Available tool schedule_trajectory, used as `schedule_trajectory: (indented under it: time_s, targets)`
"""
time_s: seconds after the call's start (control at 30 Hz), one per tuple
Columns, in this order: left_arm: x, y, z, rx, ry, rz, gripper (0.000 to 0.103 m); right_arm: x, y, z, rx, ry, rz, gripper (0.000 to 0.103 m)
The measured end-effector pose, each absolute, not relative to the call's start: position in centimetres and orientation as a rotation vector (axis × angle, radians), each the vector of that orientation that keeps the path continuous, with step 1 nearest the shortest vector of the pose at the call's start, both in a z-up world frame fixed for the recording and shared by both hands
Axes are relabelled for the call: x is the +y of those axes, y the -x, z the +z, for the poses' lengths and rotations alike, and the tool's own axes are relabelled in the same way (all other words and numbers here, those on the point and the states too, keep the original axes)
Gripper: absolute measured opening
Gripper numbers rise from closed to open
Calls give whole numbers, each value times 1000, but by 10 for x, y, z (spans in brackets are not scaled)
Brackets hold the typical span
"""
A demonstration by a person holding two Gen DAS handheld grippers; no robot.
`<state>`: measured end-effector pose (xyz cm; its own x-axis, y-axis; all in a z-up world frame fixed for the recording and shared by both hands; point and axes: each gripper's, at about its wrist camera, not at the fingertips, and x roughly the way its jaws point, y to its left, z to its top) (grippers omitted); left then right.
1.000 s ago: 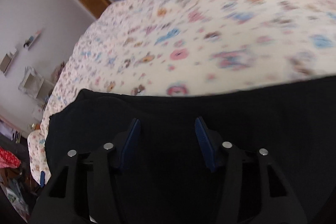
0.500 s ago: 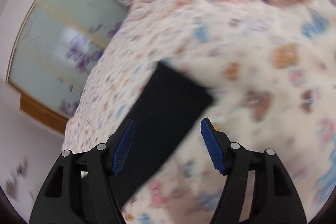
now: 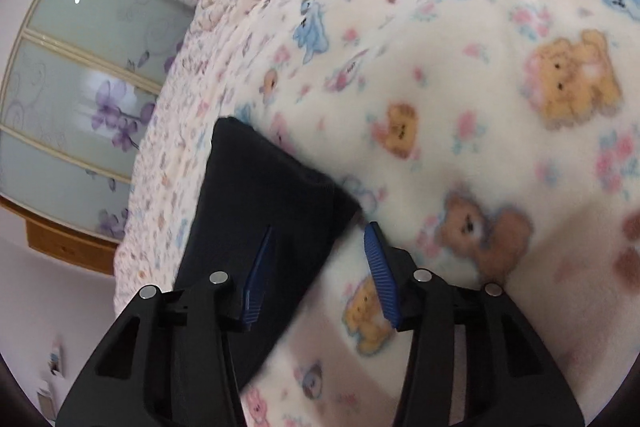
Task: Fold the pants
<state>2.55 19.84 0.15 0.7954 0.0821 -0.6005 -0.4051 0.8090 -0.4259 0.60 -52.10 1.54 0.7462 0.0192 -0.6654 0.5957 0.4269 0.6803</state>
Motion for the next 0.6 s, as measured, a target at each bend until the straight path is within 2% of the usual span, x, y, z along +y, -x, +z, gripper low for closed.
schedule_trajectory:
  time_s: [0.23,0.3,0.37,0.4,0.6]
  targets:
    - [197,-27,0,603,573,280,101,-511,-11,36,552,-933,-299,46]
    - [198,-26,0,605,571,280,101,-511,-18,32,591,-919,-326,46]
    - [198,-26,0,601,576,277,101,-515,-26,22,635,-923,-356,33]
    - [198,-26,0,601,577,276,101,-517,-26,21,637,-928,-371,21]
    - [199,-24,0,595,584,268,101,-507,-14,51,452,-951,-261,15]
